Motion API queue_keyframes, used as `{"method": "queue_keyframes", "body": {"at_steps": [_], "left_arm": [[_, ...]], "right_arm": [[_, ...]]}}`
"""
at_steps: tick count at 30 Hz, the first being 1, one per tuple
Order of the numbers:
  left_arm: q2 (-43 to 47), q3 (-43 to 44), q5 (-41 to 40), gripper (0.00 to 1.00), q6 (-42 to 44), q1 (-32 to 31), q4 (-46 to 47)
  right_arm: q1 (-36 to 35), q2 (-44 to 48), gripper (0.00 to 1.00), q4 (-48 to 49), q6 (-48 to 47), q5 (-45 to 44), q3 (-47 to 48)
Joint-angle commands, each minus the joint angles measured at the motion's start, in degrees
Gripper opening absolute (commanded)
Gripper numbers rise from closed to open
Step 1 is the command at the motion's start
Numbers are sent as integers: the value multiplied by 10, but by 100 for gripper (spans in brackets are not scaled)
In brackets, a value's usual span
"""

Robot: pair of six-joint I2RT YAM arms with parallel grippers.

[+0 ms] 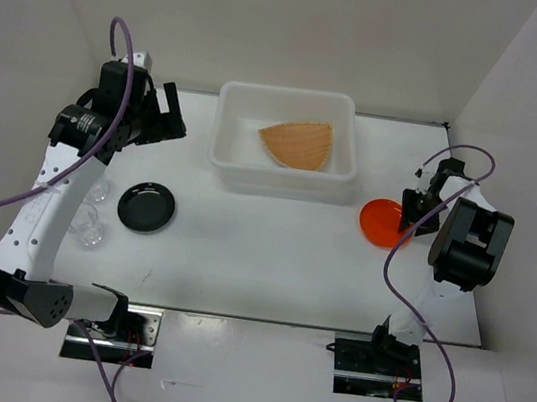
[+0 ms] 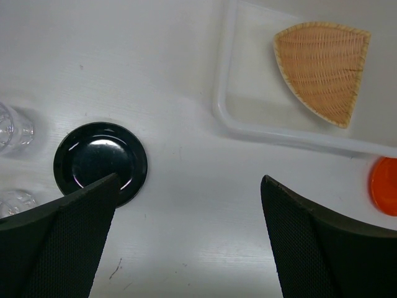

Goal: Place the mixed dishes into the plastic bin

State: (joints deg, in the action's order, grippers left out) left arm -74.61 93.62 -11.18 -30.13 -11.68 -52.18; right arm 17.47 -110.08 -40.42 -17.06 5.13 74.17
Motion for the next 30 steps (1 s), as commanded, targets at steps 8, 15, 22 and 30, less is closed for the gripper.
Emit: {"method": "queue_keyframes", "body": {"at_steps": [8, 15, 22, 30], "left_arm": [[23, -14, 20, 100, -14, 24, 12], [41, -27, 8, 100, -14, 29, 2], [74, -69, 8, 100, -9, 40, 12], [80, -85, 20, 100, -20, 46, 24]], "right_arm": [[11, -47, 1, 23, -7, 14, 7], [45, 12, 0, -5, 14, 9, 61], [45, 53, 0, -93, 2, 35, 172], [68, 34, 8, -73, -22, 40, 107]]}}
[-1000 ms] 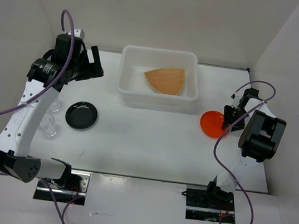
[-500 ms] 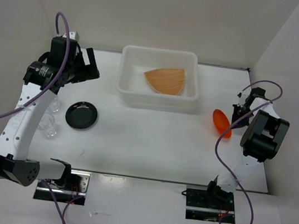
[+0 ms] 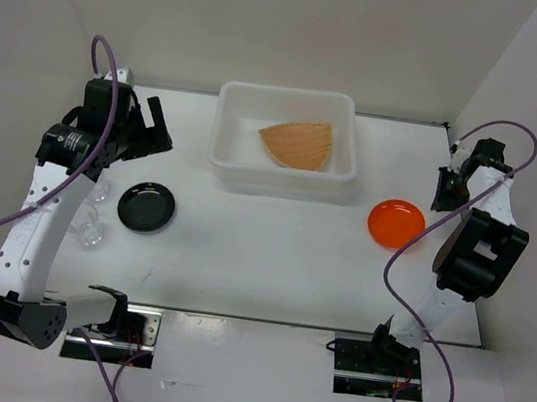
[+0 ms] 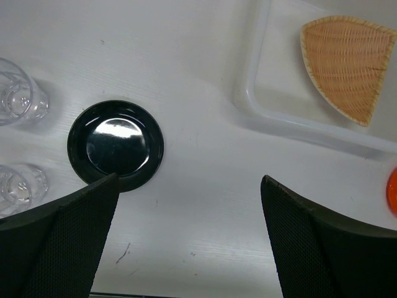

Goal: Place the mixed dishes into the plastic bin

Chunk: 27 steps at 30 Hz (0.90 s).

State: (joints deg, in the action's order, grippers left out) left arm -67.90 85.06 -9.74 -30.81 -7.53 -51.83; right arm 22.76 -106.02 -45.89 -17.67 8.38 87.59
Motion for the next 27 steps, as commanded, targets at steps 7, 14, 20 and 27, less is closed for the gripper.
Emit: {"method": "queue_keyframes", "body": {"at_steps": [7, 14, 20, 27], "left_arm": [[24, -34, 16, 100, -7, 16, 21], [19, -41, 40, 100, -18, 22, 16], [19, -31, 40, 100, -35, 27, -7], [37, -36, 40, 100, -52, 27, -26]], "right_arm": [[51, -48, 93, 2, -73, 47, -90], [83, -149, 91, -31, -105, 126, -59], [83, -228, 88, -83, -137, 218, -8], [83, -299, 78, -155, -193, 303, 24]]}}
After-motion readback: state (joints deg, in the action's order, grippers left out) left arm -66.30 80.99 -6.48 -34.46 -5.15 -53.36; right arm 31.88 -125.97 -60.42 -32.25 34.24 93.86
